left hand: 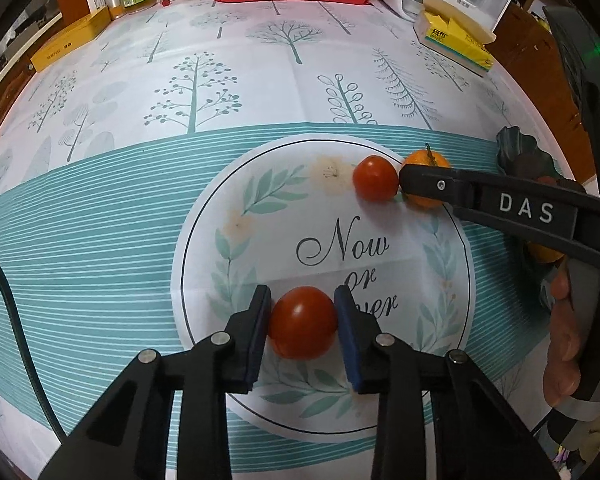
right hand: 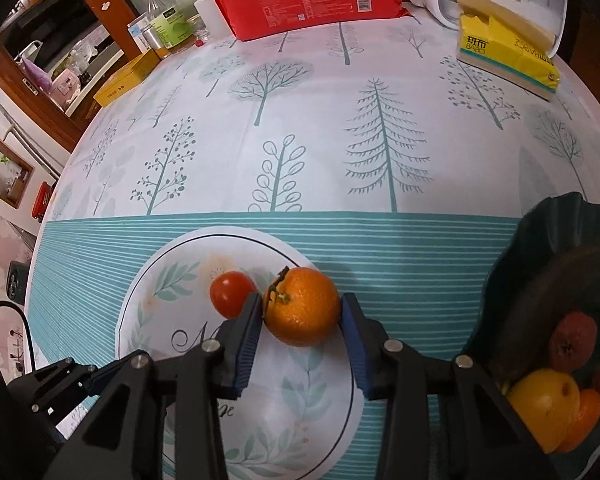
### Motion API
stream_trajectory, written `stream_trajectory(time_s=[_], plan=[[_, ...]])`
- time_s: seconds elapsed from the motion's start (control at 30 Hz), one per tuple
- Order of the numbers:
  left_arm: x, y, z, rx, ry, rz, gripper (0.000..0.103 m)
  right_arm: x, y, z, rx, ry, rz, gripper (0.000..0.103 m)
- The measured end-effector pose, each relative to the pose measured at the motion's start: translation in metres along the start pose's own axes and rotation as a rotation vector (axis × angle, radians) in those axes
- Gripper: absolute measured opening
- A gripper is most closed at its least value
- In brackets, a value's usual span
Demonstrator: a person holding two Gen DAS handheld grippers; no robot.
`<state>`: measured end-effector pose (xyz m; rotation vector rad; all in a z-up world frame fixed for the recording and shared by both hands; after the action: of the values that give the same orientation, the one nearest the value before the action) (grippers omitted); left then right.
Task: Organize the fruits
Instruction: 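Grasp the large red tomato with left tool while right tool grasps the stemmed tangerine, then carry the red tomato with left tool while right tool carries the tangerine to the green plate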
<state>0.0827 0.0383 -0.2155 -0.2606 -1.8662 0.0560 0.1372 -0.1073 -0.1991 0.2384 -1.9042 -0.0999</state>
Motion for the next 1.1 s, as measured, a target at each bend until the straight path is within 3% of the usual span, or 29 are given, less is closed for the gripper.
stream_trajectory(time_s=[0.27,0.7,1.1], plan=[[0.012,0.006,0.007,-0.006,0.000,0.004,0.030,0.009,0.003,0.010,-0.018,-0.002,-0.021,0.039],[0.067,0.002,0.009,-0.133,-0.081,-0.004,0.030,0.061,0.020,0.062,0.037,-0.032,-0.006,0.039],[0.104,-0.065,-0.013,-0.325,-0.139,0.079,0.030,0.135,-0.004,0.105,-0.030,-0.133,0.107,0.039]])
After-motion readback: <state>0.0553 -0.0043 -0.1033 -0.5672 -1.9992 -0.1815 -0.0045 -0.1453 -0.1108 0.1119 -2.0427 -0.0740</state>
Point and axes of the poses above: each gripper's, at about its wrist camera, not at the fingertips, and x roughly against the way its jaws point, y to its left, z to its underside, the point moved 2 cm from there along -x, roughly the way its jaws point, and after that the axes turned 1 degree about x, right-handed, at the moved point
